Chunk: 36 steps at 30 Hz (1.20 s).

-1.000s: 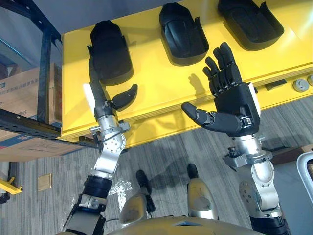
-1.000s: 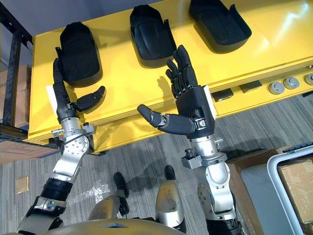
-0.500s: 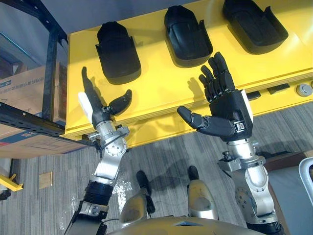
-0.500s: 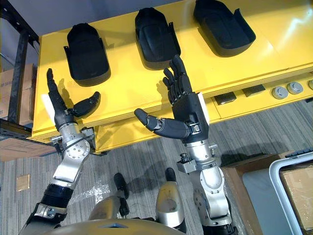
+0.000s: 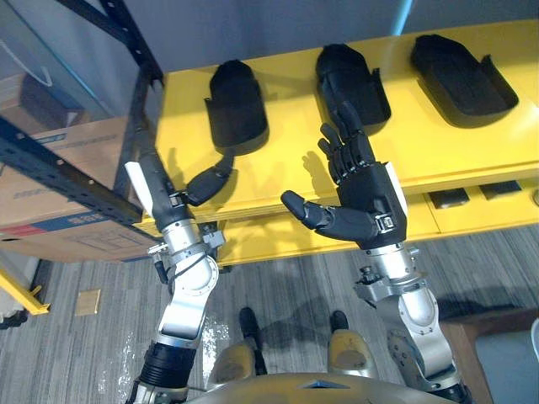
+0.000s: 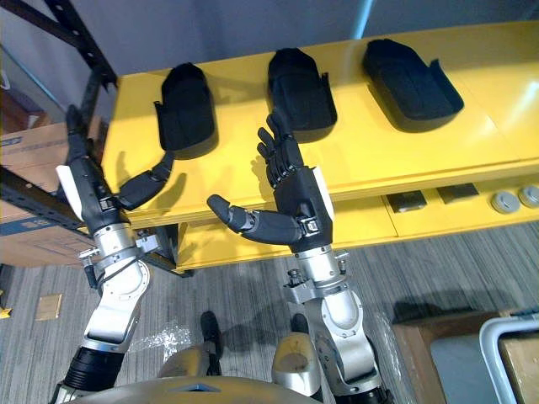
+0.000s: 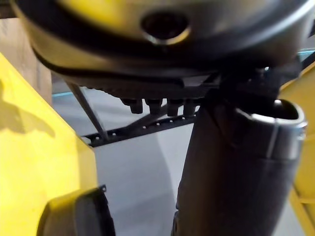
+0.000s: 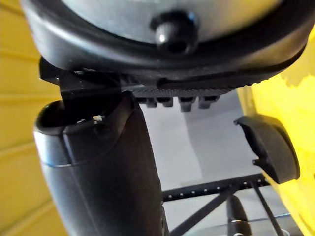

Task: Walk over and take three plastic housings, then place them on the shelf

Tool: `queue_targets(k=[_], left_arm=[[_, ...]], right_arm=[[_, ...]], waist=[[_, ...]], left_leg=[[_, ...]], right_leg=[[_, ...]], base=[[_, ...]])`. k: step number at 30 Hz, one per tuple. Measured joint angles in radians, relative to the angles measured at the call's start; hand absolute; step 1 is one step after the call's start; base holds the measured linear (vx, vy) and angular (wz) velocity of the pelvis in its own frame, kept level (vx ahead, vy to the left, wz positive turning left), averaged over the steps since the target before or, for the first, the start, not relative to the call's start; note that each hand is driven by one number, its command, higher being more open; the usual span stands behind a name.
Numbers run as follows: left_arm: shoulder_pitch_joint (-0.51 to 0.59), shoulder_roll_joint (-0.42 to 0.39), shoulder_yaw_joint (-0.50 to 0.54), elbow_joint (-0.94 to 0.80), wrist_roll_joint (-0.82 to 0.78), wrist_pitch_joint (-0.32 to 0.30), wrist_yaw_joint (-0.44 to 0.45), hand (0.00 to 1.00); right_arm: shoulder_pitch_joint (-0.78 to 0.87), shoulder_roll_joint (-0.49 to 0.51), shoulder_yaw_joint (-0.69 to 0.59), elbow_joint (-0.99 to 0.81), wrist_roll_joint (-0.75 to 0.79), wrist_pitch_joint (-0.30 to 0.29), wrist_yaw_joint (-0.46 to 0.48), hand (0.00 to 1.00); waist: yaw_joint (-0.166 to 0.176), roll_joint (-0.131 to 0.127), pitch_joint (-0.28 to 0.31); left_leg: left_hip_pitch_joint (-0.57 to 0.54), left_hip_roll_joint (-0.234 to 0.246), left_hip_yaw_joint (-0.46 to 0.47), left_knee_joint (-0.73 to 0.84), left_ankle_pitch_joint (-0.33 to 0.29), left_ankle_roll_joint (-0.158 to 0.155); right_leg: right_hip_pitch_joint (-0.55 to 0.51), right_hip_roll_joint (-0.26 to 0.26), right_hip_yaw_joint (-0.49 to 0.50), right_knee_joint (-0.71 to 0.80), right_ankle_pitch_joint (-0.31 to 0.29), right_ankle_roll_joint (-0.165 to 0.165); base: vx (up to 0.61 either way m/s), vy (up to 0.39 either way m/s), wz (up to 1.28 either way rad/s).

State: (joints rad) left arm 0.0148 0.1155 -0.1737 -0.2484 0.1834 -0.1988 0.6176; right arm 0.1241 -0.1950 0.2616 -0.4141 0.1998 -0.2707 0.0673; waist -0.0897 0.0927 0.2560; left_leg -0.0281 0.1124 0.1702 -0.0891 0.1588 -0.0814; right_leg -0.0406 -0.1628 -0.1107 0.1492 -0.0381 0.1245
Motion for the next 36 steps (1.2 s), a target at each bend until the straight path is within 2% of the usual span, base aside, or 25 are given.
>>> queue_targets(k=[3, 6, 10, 12, 16, 18, 25, 30, 36], left_arm=[[0.019, 0.0, -0.049, -0.008, -0.126, -0.046, -0.114, 1.0], [0.049, 0.0, -0.086, -0.017, -0.187, -0.048, -0.174, 1.0], [0.079, 0.002, -0.086, -0.018, -0.256, -0.049, -0.219, 1.0], [0.079, 0.002, -0.087, -0.018, -0.283, -0.052, -0.245, 1.0], [0.12, 0.004, -0.087, -0.063, -0.336, -0.094, -0.289, 1.0], [0.119, 0.004, -0.088, -0.081, -0.336, -0.112, -0.306, 1.0], [0.119, 0.009, -0.086, -0.106, -0.356, -0.126, -0.336, 1.0], [0.118, 0.011, -0.086, -0.107, -0.386, -0.126, -0.409, 1.0], [0.115, 0.012, -0.085, -0.107, -0.388, -0.126, -0.424, 1.0]], right_arm=[[-0.077, 0.0, 0.028, 0.094, -0.002, 0.026, -0.055, 1.0], [-0.121, 0.006, 0.023, 0.18, -0.035, 0.05, -0.124, 1.0], [-0.171, 0.011, 0.019, 0.269, -0.072, 0.068, -0.21, 1.0], [-0.198, 0.013, 0.003, 0.316, -0.089, 0.074, -0.248, 1.0], [-0.259, 0.019, -0.026, 0.397, -0.196, 0.086, -0.345, 1.0], [-0.268, 0.023, -0.044, 0.404, -0.195, 0.085, -0.366, 1.0], [-0.318, 0.034, -0.063, 0.47, -0.193, 0.086, -0.347, 1.0], [-0.366, 0.034, -0.066, 0.544, -0.181, 0.089, -0.292, 1.0], [-0.416, 0.033, -0.067, 0.589, -0.148, 0.09, -0.26, 1.0]], waist=[[0.008, -0.002, -0.013], [0.033, -0.004, -0.02], [0.043, -0.006, -0.025], [0.06, -0.006, -0.025], [0.078, -0.007, -0.025], [0.084, -0.007, -0.025], [0.088, -0.009, -0.024], [0.094, -0.017, -0.019], [0.1, -0.019, -0.018]], left_leg=[[-0.002, 0.0, -0.027, 0.0, 0.003, -0.002], [-0.007, 0.0, -0.044, 0.0, 0.007, 0.0], [-0.029, 0.001, -0.078, 0.0, 0.023, 0.0], [-0.037, 0.001, -0.09, 0.0, 0.028, 0.0], [-0.04, 0.0, -0.114, 0.0, 0.033, -0.001], [-0.047, 0.0, -0.124, 0.0, 0.034, -0.002], [-0.064, 0.0, -0.14, 0.0, 0.041, -0.009], [-0.073, 0.0, -0.146, 0.0, 0.045, -0.008], [-0.079, 0.001, -0.148, 0.0, 0.047, -0.008]], right_leg=[[0.026, 0.0, -0.031, -0.023, 0.002, 0.004], [0.036, 0.002, -0.049, -0.032, 0.003, 0.004], [0.045, 0.006, -0.082, -0.048, 0.017, -0.006], [0.046, 0.007, -0.095, -0.048, 0.018, -0.007], [0.058, 0.008, -0.116, -0.049, 0.017, -0.009], [0.058, 0.009, -0.126, -0.049, 0.016, -0.011], [0.048, 0.01, -0.141, -0.044, 0.014, -0.014], [0.038, 0.01, -0.144, -0.036, 0.014, -0.014], [0.028, 0.01, -0.145, -0.025, 0.01, -0.018]], base=[[-0.03, -0.003, 0.24], [-0.02, -0.01, 0.17], [0.01, -0.016, 0.26], [0.01, -0.02, 0.18], [0.0, -0.02, 0.15], [-0.03, -0.019, 0.15], [-0.04, -0.015, 0.06], [-0.01, -0.015, 0.02], [0.0, -0.017, 0.01]])
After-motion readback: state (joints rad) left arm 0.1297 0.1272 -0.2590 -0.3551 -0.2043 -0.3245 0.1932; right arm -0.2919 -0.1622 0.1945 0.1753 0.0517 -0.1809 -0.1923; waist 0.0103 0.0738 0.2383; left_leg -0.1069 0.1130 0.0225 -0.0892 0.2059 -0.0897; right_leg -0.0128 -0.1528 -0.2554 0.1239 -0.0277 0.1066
